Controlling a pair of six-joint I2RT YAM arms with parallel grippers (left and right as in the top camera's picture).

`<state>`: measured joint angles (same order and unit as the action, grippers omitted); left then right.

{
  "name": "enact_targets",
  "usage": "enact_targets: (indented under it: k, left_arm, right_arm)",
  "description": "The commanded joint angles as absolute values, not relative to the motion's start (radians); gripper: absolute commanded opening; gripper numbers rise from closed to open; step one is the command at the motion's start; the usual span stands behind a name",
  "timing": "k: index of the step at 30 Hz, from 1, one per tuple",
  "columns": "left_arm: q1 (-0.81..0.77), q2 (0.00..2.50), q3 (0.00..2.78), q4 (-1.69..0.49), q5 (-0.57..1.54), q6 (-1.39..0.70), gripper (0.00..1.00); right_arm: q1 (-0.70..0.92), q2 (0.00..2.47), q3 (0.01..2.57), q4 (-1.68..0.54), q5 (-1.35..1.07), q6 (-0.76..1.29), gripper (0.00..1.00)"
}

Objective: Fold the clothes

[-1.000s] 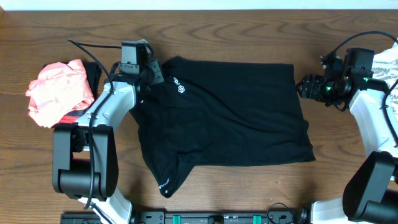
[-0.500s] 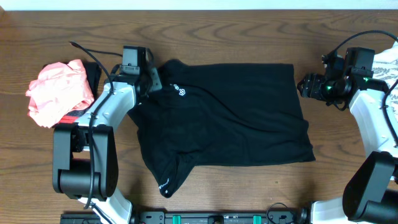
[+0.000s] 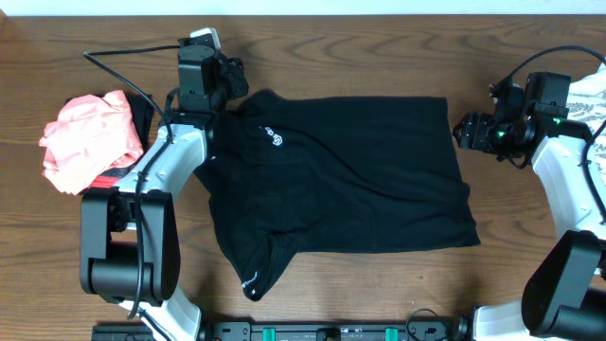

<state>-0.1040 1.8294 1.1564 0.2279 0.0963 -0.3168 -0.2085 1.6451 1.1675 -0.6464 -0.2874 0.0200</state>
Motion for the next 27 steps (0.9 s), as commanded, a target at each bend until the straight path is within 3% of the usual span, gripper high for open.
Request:
enact_targets:
  k: [1,12,27]
  left_arm:
    - [-0.103,1.866,1.169,0.230,0.078,-0.311,0.48]
    - [-0.104,2.050,1.251,0.217,0.199,-0.312,0.48]
    - [-0.112,2.170,1.325,-0.039,0.288,-0.310,0.48]
  right_arm:
    - [-0.202,1.655,1.164,-0.648,-0.284,0.002,0.71]
    - [-0.202,1.655,1.164,-0.685,-0.285,0.002,0.71]
    - [-0.202,1.655,1.164,-0.685,-0.284,0.002,0.70]
